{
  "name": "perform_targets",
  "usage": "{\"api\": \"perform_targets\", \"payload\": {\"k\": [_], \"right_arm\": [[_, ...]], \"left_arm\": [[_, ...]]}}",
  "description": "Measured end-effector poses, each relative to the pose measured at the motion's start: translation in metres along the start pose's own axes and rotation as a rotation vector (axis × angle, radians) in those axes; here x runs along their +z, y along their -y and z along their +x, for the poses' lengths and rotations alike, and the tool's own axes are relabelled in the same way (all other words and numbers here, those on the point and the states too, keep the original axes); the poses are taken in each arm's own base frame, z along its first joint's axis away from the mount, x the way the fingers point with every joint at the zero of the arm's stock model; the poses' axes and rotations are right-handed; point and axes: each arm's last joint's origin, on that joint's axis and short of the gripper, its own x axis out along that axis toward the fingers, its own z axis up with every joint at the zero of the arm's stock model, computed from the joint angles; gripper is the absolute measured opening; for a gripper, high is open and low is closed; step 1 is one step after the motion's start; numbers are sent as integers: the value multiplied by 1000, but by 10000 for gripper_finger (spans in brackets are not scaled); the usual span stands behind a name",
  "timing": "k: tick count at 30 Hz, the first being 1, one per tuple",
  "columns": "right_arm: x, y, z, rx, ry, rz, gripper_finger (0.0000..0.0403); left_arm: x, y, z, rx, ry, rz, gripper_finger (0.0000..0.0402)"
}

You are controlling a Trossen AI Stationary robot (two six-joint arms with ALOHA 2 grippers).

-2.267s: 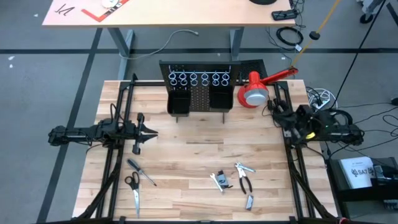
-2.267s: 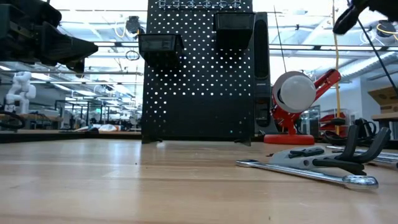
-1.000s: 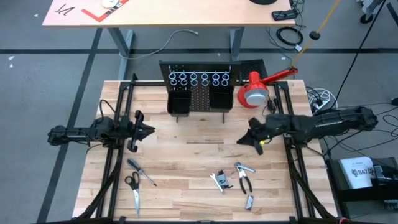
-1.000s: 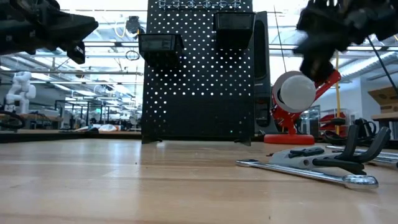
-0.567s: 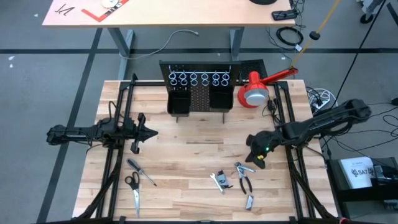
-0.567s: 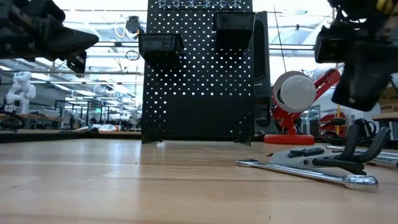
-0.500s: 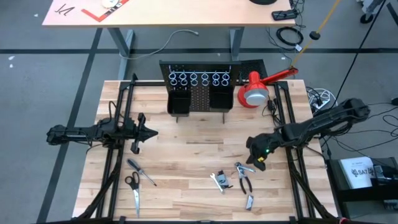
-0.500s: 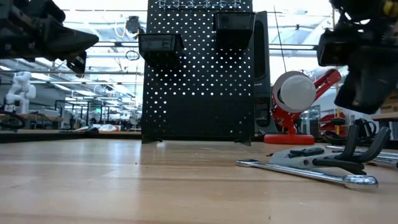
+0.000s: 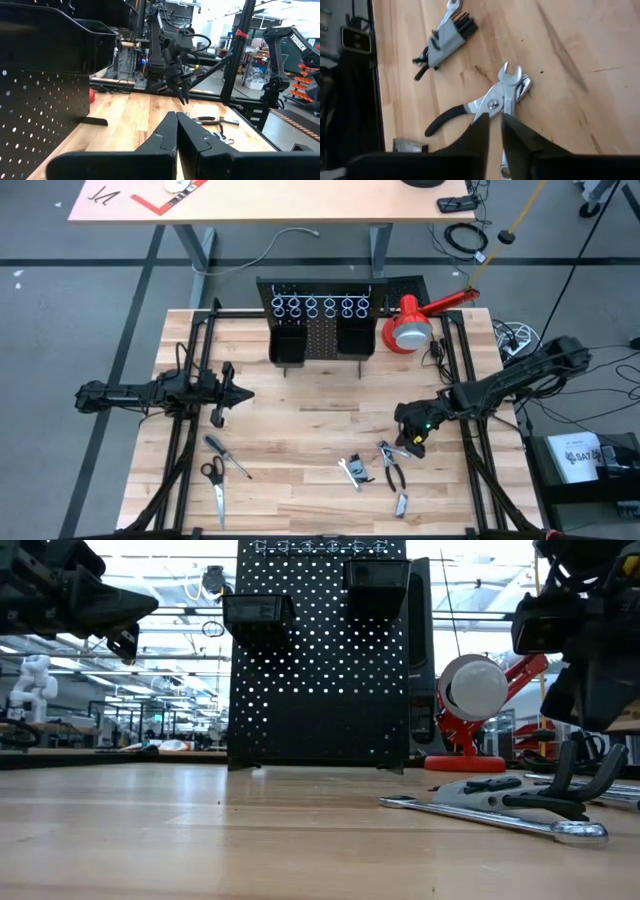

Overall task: Hang tools onto peg board
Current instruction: Put the black allen wrench set into the top black basket on the pegboard

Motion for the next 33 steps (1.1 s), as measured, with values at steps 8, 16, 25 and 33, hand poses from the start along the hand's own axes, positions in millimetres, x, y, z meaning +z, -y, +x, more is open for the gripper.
{"api": "perform_targets", "payload": {"k": [8,16,25,33], "right_arm": [[-4,3,11,-109,14,-66,190],[-14,0,30,-160,-36,-169,185],[-9,-9,50,-281,-43,-275,181],[-6,-9,56,-388,-90,-301,148]], "left_arm": [[0,0,0,0,0,0,3],[0,0,0,0,-1,0,2],[0,0,0,1,-3,0,8],[0,0,0,1,-4,5,11]]}}
